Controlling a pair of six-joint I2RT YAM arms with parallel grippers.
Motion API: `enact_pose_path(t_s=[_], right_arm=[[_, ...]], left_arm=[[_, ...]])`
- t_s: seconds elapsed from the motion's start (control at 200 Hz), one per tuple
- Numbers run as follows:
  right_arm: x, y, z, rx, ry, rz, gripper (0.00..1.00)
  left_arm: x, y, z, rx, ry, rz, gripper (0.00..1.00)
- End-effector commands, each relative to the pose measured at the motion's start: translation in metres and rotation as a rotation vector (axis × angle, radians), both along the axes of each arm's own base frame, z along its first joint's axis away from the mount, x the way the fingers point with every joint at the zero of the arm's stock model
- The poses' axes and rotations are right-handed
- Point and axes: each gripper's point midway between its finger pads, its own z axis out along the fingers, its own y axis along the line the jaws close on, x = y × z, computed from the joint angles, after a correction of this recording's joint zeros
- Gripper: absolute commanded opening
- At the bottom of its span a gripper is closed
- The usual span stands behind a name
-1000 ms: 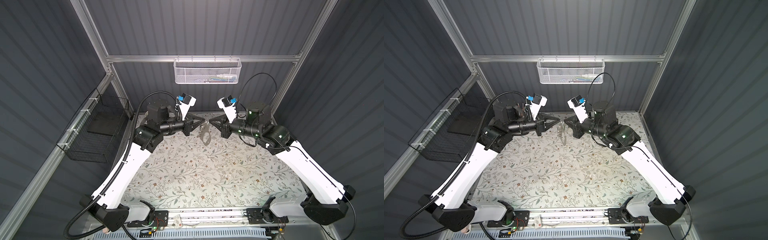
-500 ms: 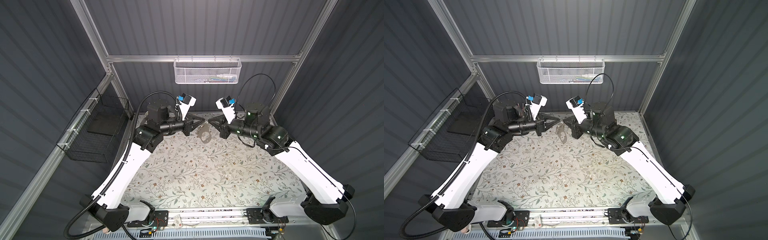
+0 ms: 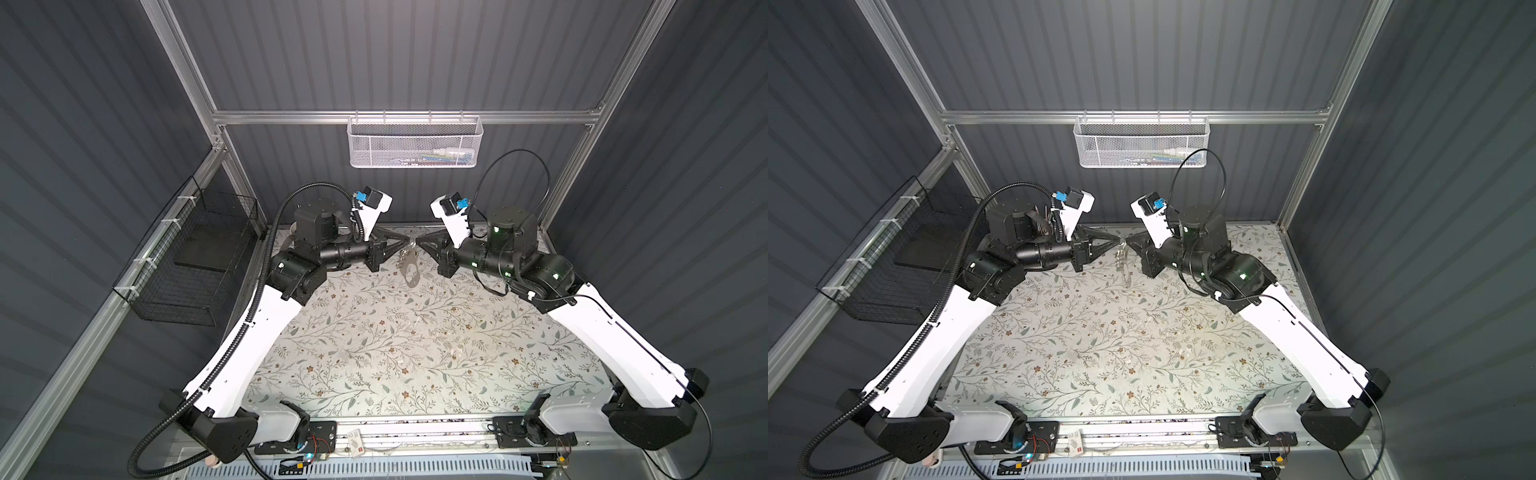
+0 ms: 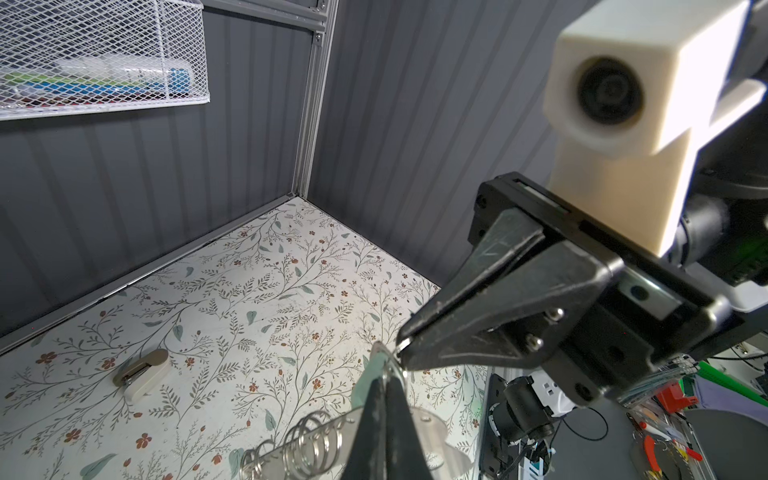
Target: Put the keys on the keyring
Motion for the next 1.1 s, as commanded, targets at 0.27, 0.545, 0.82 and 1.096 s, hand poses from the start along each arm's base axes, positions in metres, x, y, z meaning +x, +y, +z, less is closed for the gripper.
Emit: enact_pose_path(t_s=[0.27,0.545,0.82,1.096], right_arm=[[0.006,-0.010,0.003,0.004,-0.037,-0.065,0.06],[-0.005,-0.003,0.009,0.018,-0.059,-0.007,0.07],[-0.013,-0.001,0.012,0.023,-0.086,0.022,0.07],[-0.013,0.002,0.008,0.002,-0.089,0.014,0.07]], left_arm=[[-0.009,0.002,0.011,-0.028,-0.024,-0.018,0.00],[-0.008,0.002,0.008,-0.022,-0.013,-0.019,0.00],[-0.005,0.002,0.005,-0.016,-0.010,-0.002,0.00],[-0.006,0.003,0.008,-0.021,-0.014,-0.003,0.00]])
